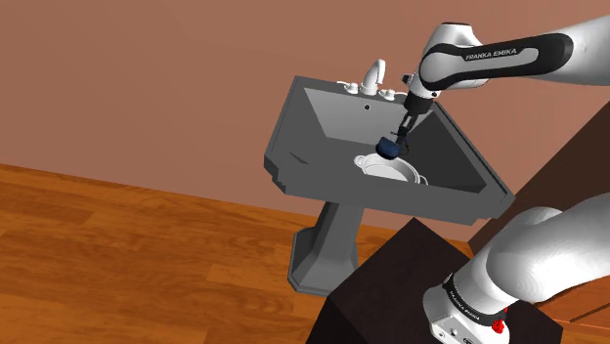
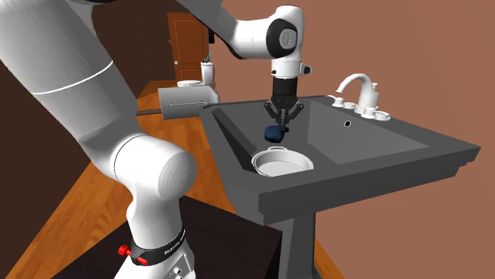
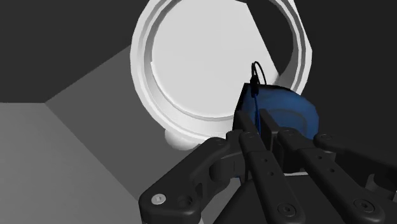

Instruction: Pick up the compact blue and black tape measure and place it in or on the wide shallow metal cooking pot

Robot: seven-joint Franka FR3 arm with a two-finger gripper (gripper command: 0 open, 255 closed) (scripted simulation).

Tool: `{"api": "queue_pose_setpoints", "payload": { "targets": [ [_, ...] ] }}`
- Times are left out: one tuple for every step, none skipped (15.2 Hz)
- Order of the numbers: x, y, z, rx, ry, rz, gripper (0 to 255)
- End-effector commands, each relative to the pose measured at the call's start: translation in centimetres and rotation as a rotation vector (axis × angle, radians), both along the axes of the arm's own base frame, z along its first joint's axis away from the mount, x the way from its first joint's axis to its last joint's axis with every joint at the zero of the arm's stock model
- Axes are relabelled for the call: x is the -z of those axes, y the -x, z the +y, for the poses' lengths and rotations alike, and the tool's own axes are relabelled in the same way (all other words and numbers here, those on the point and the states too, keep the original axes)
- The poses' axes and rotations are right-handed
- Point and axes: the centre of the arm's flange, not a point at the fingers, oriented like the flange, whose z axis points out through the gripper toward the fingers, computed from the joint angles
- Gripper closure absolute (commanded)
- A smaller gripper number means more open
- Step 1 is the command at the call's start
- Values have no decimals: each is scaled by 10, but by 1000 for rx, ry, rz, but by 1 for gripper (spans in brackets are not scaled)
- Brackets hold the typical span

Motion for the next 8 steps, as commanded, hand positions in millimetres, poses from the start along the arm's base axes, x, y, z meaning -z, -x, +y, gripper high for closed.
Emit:
{"api": "queue_pose_setpoints", "payload": {
  "targets": [
    [-2, 27, 0, -1, 0, 0, 255],
    [3, 27, 0, -1, 0, 0, 255],
    [9, 27, 0, -1, 0, 0, 255],
    [14, 27, 0, -1, 0, 0, 255],
    [19, 27, 0, -1, 0, 0, 255],
    [25, 27, 0, -1, 0, 0, 255],
    [30, 27, 0, -1, 0, 0, 255],
    [35, 27, 0, -1, 0, 0, 255]
  ]
}}
